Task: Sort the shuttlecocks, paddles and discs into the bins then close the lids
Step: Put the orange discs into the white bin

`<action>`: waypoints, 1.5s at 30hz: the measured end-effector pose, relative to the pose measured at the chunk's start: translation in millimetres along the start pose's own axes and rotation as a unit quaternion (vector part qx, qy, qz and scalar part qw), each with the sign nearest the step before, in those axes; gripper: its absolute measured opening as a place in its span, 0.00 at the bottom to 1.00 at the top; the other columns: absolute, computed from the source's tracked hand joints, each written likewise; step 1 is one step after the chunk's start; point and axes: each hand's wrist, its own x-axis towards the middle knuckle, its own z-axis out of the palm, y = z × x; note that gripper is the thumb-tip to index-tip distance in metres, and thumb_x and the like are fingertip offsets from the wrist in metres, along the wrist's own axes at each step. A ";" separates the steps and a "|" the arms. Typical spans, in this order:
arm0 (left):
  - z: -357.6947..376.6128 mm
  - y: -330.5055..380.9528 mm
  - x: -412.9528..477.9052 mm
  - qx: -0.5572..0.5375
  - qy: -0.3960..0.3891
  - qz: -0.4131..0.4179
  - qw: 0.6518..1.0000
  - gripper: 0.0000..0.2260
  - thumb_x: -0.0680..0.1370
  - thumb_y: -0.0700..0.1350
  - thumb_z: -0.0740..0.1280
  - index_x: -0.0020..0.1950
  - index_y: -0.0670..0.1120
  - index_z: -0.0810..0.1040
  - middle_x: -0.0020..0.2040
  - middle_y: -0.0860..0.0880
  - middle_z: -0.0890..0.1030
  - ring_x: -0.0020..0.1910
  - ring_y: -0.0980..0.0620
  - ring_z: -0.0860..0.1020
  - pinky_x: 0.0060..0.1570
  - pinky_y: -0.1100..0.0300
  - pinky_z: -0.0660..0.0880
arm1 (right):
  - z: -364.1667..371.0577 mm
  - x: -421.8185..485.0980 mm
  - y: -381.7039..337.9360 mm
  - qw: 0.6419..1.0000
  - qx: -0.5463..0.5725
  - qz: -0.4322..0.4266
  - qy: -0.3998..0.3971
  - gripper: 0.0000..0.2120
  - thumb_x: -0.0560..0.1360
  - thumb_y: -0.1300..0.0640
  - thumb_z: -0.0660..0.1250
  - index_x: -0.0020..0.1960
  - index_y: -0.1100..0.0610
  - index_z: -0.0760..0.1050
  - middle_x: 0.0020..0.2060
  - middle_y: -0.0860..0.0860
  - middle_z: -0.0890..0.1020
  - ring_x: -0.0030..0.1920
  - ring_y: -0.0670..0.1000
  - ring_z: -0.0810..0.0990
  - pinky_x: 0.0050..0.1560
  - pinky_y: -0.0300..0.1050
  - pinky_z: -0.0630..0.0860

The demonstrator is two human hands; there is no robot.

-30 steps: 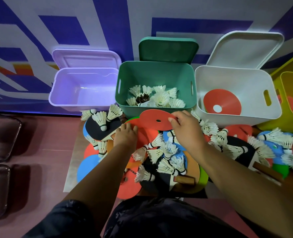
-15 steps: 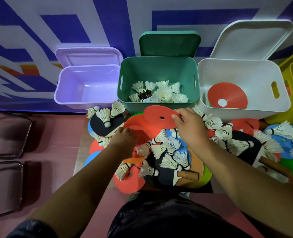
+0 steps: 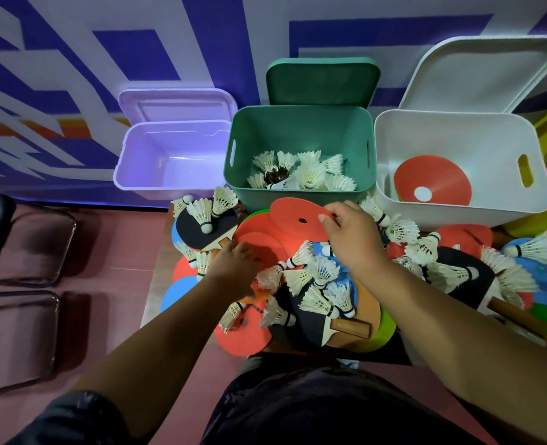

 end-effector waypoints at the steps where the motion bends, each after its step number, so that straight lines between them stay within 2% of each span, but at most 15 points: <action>1: 0.7 0.3 -0.6 -0.002 0.005 -0.002 1.000 0.37 0.73 0.70 0.71 0.79 0.57 0.69 0.76 0.51 0.71 0.77 0.44 0.64 0.78 0.44 0.58 | -0.5 -0.1 0.5 1.000 0.000 0.001 0.000 0.05 0.84 0.54 0.67 0.55 0.52 0.82 0.47 0.45 0.78 0.46 0.46 0.77 0.46 0.43 0.71; 7: -1.2 7.8 2.6 -0.002 0.012 -0.028 1.000 0.34 0.72 0.63 0.72 0.74 0.49 0.73 0.71 0.46 0.72 0.73 0.43 0.67 0.79 0.43 0.58 | -1.8 -1.5 2.5 1.000 -0.008 -0.003 -0.007 0.06 0.84 0.53 0.68 0.54 0.52 0.83 0.47 0.47 0.78 0.46 0.49 0.78 0.47 0.45 0.73; 13: 3.0 11.3 11.2 -0.017 0.025 -0.038 0.999 0.36 0.72 0.63 0.71 0.76 0.49 0.70 0.74 0.45 0.70 0.74 0.42 0.67 0.79 0.40 0.56 | -1.8 -2.5 4.4 1.000 -0.014 -0.002 -0.010 0.06 0.83 0.54 0.68 0.55 0.53 0.83 0.47 0.46 0.78 0.46 0.48 0.78 0.47 0.45 0.72; 18: -3.2 12.9 19.3 0.000 0.000 -0.042 0.999 0.34 0.71 0.67 0.70 0.72 0.50 0.77 0.71 0.45 0.71 0.71 0.42 0.67 0.77 0.39 0.58 | -1.3 -3.1 6.4 1.000 -0.010 0.003 -0.009 0.06 0.83 0.55 0.68 0.55 0.53 0.83 0.48 0.47 0.78 0.48 0.49 0.78 0.50 0.45 0.75; 20: -5.0 12.7 21.5 -0.007 0.001 -0.044 0.999 0.37 0.70 0.71 0.69 0.71 0.50 0.78 0.71 0.45 0.72 0.71 0.42 0.66 0.77 0.39 0.57 | -1.0 -2.6 6.8 1.000 -0.009 0.003 -0.005 0.05 0.83 0.55 0.68 0.55 0.53 0.83 0.48 0.46 0.79 0.48 0.48 0.78 0.50 0.46 0.75; 28: -9.8 8.9 20.0 -0.042 0.032 -0.069 0.996 0.54 0.64 0.83 0.62 0.76 0.44 0.71 0.71 0.42 0.70 0.71 0.39 0.66 0.78 0.37 0.56 | -5.3 1.6 4.0 1.000 0.000 0.007 0.006 0.05 0.83 0.53 0.68 0.54 0.51 0.83 0.46 0.44 0.77 0.46 0.45 0.77 0.47 0.44 0.73; 32: -23.6 7.3 14.6 -0.061 0.052 -0.081 0.994 0.51 0.66 0.82 0.61 0.75 0.45 0.70 0.72 0.42 0.67 0.73 0.39 0.64 0.79 0.39 0.54 | -10.0 3.1 1.0 1.000 0.012 0.000 0.010 0.05 0.83 0.53 0.67 0.53 0.51 0.82 0.46 0.44 0.77 0.46 0.45 0.77 0.46 0.41 0.72; 35: -33.2 5.2 9.2 -0.104 0.091 -0.093 0.986 0.49 0.66 0.79 0.62 0.75 0.45 0.69 0.70 0.44 0.67 0.71 0.41 0.65 0.77 0.42 0.59 | -14.3 4.2 -2.7 1.000 0.019 -0.001 0.019 0.06 0.83 0.52 0.67 0.52 0.51 0.82 0.47 0.44 0.78 0.47 0.46 0.78 0.47 0.44 0.74; 40: -48.5 2.0 5.0 -0.161 0.141 -0.116 0.970 0.46 0.65 0.76 0.65 0.69 0.42 0.70 0.63 0.45 0.68 0.66 0.42 0.68 0.72 0.44 0.65 | -23.4 4.6 -9.3 0.999 0.039 0.003 0.028 0.06 0.84 0.53 0.67 0.53 0.50 0.82 0.48 0.43 0.79 0.47 0.40 0.78 0.46 0.34 0.71; 45: -56.2 2.4 4.0 -0.209 0.141 -0.114 0.961 0.48 0.65 0.77 0.68 0.69 0.41 0.69 0.66 0.44 0.68 0.66 0.42 0.68 0.74 0.43 0.64 | -28.9 7.2 -10.2 0.999 0.046 -0.001 0.028 0.06 0.84 0.53 0.67 0.51 0.52 0.82 0.47 0.44 0.78 0.47 0.45 0.78 0.46 0.43 0.75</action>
